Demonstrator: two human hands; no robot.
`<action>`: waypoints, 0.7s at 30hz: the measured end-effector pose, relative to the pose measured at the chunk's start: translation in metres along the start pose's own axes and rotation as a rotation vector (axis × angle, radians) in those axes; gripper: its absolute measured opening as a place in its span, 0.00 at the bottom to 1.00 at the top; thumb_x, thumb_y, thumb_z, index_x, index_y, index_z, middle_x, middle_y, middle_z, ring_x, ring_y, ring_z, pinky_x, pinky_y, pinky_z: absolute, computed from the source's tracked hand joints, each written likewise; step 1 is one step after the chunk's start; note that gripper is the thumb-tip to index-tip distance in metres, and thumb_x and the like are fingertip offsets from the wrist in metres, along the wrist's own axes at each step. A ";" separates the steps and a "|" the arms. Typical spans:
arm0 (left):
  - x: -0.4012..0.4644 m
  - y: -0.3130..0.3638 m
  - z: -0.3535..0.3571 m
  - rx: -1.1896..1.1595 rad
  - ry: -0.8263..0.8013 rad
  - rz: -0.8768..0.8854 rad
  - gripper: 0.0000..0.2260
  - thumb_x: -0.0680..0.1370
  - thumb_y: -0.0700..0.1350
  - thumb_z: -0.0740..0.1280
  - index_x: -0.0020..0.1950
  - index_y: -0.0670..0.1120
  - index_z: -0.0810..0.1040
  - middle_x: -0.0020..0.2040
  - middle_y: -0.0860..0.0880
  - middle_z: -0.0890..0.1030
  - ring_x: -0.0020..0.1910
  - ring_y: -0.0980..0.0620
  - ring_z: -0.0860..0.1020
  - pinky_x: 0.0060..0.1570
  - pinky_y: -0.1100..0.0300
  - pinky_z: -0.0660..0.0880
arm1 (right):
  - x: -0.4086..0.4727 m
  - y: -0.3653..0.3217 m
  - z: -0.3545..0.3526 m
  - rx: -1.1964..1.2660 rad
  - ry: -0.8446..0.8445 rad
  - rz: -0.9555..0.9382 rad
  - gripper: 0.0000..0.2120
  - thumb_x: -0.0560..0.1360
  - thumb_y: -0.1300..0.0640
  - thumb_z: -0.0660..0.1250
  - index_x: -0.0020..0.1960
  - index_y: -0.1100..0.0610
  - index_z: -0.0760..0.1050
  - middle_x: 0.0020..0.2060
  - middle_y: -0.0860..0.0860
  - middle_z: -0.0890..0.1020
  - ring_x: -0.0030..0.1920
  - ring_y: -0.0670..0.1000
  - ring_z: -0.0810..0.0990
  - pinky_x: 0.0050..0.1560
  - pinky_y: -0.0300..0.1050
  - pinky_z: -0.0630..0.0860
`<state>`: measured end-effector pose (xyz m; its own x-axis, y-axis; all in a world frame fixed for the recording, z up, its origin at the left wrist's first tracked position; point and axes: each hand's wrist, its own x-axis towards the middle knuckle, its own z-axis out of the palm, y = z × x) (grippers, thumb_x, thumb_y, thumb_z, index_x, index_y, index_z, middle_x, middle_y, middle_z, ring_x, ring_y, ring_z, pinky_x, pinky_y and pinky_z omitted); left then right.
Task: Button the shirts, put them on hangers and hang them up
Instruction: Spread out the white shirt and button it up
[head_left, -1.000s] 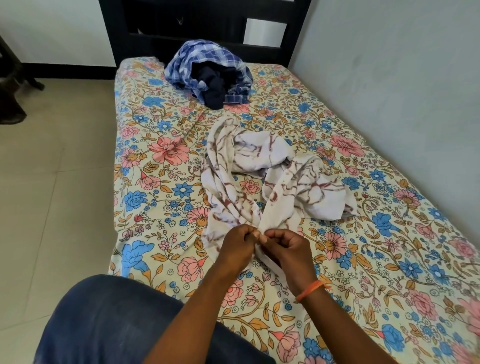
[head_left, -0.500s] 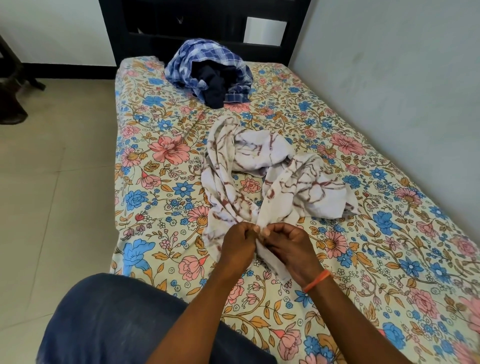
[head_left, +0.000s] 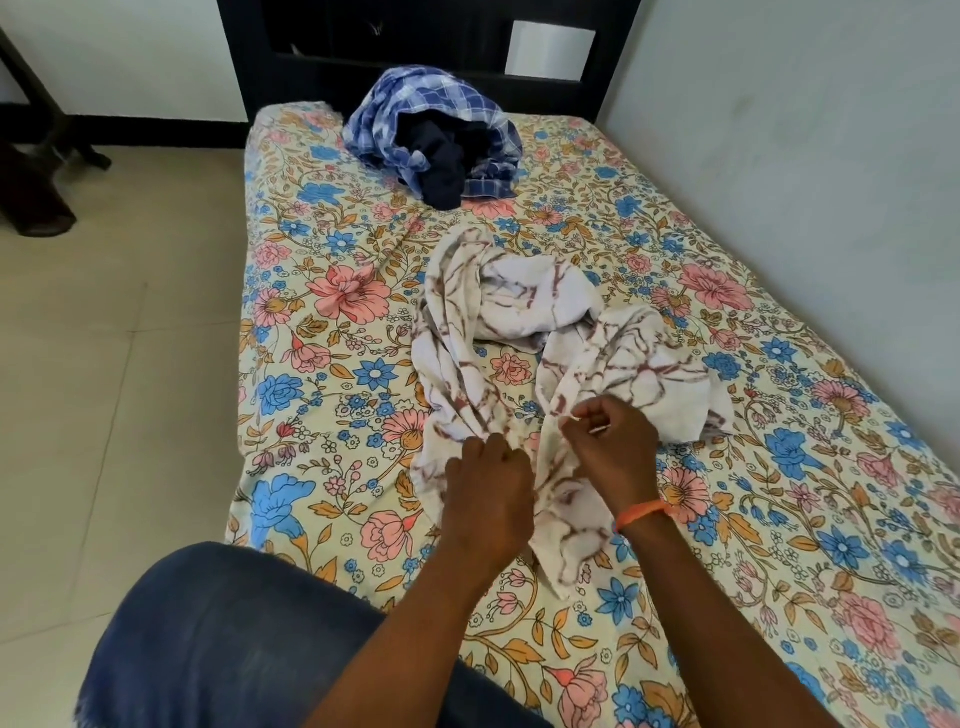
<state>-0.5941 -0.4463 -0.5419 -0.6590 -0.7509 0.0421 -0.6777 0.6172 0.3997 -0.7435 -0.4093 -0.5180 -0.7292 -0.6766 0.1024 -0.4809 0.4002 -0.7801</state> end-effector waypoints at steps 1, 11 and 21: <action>0.002 0.001 -0.001 0.032 0.020 0.056 0.07 0.75 0.46 0.68 0.51 0.47 0.79 0.55 0.47 0.73 0.58 0.43 0.69 0.53 0.48 0.69 | 0.005 -0.002 0.006 -0.023 -0.014 -0.033 0.06 0.70 0.59 0.75 0.39 0.56 0.79 0.34 0.48 0.81 0.35 0.46 0.79 0.37 0.33 0.74; 0.046 -0.013 -0.007 -0.128 -0.013 -0.131 0.09 0.82 0.48 0.56 0.56 0.46 0.73 0.46 0.45 0.81 0.46 0.42 0.81 0.46 0.51 0.75 | 0.017 0.013 0.037 -0.256 -0.105 0.109 0.18 0.63 0.39 0.77 0.36 0.52 0.77 0.32 0.47 0.79 0.35 0.48 0.78 0.37 0.45 0.76; 0.059 -0.020 0.017 -0.338 0.055 -0.401 0.06 0.76 0.46 0.65 0.48 0.49 0.82 0.45 0.50 0.82 0.46 0.46 0.80 0.43 0.55 0.77 | 0.021 0.012 0.040 -0.458 -0.205 0.056 0.17 0.65 0.41 0.75 0.38 0.53 0.76 0.36 0.47 0.78 0.38 0.50 0.77 0.36 0.44 0.71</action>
<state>-0.6251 -0.4991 -0.5625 -0.3449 -0.9295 -0.1307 -0.7242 0.1749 0.6671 -0.7454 -0.4439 -0.5505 -0.6715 -0.7354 -0.0911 -0.6414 0.6383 -0.4256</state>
